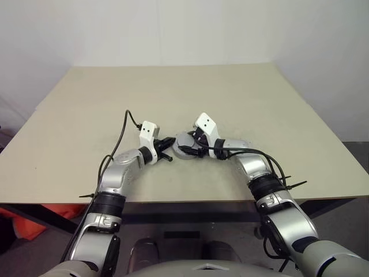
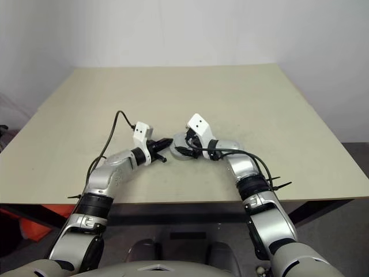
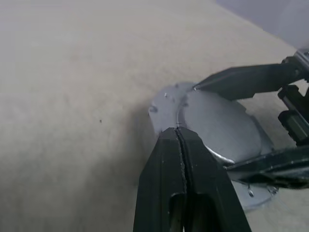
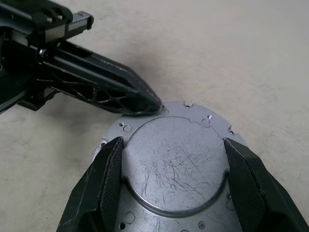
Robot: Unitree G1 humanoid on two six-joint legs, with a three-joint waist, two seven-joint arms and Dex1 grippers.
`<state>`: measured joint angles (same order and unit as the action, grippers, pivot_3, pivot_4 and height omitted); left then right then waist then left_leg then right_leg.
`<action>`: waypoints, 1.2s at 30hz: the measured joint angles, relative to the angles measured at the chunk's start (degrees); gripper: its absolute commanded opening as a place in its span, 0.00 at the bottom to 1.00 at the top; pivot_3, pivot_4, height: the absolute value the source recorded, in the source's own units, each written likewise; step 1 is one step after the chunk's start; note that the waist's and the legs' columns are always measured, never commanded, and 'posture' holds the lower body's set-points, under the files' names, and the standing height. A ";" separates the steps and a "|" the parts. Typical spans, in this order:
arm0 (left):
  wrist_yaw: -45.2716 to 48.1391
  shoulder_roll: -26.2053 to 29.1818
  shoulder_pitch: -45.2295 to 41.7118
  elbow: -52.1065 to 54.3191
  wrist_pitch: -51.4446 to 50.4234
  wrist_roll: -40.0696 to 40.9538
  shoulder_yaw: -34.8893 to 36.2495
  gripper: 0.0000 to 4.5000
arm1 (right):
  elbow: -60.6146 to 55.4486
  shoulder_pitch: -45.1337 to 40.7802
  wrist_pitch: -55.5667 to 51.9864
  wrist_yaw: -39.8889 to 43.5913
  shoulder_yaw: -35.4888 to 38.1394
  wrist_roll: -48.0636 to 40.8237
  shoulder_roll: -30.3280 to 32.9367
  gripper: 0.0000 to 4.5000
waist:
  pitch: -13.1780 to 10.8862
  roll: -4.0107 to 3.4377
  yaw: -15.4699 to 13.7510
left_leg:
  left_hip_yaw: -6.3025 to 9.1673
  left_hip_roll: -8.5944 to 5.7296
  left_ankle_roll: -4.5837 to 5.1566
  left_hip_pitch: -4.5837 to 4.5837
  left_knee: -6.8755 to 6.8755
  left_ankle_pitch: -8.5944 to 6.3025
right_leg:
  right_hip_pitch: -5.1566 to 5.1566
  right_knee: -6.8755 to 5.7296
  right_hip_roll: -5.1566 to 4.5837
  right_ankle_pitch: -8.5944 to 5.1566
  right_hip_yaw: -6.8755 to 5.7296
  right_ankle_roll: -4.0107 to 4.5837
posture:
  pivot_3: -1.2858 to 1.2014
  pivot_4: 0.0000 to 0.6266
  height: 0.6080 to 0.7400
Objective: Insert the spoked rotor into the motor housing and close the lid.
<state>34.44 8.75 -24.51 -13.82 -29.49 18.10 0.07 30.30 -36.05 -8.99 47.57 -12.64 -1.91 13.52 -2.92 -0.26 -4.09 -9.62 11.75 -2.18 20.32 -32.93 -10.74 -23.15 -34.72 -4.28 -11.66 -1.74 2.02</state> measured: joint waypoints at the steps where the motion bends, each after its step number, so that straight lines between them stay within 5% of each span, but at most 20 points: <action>1: 0.12 0.19 0.20 0.66 -0.89 0.43 -0.02 0.01 | 0.00 0.00 0.00 -0.01 -0.01 0.00 0.00 0.69 | 0.00 0.00 0.01 | 0.00 0.00 0.00 0.00 0.00 0.00 | 0.00 0.00 0.00 -0.01 0.00 -0.01 | 0.52 0.00 1.00; 22: 1.31 1.26 3.29 6.55 -11.29 6.72 0.66 0.01 | 0.18 0.00 -0.20 -0.20 0.00 0.02 -0.03 0.69 | 0.00 0.00 0.00 | 0.00 -0.01 0.00 -0.15 0.02 -0.01 | 0.14 0.03 0.00 -0.24 0.02 -0.40 | 0.52 0.00 1.00; 26: 1.32 1.30 3.29 6.73 -11.58 6.73 0.56 0.00 | -0.78 0.02 -2.04 1.72 0.17 -0.38 0.44 0.98 | 0.00 0.00 -0.08 | 0.00 -0.03 0.01 -0.15 0.05 -0.01 | 0.18 0.08 -0.01 -0.24 0.03 -0.41 | 0.52 0.00 1.00; 36: 1.55 1.75 3.36 7.01 -11.63 6.73 0.34 0.00 | -6.61 2.00 -4.08 3.02 1.91 -3.03 0.57 1.00 | -0.06 -0.02 -0.09 | -0.02 -0.04 0.02 -0.10 0.20 -0.02 | 0.11 0.18 -0.01 -0.24 0.03 -0.40 | 0.52 0.00 1.00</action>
<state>35.98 10.49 -21.15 -6.81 -41.13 24.83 0.41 23.69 -34.05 -13.07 50.59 -10.73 -4.93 14.10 -2.97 -0.28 -4.18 -9.64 11.70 -2.16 20.22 -32.73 -10.76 -23.05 -34.54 -4.29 -11.91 -1.71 1.62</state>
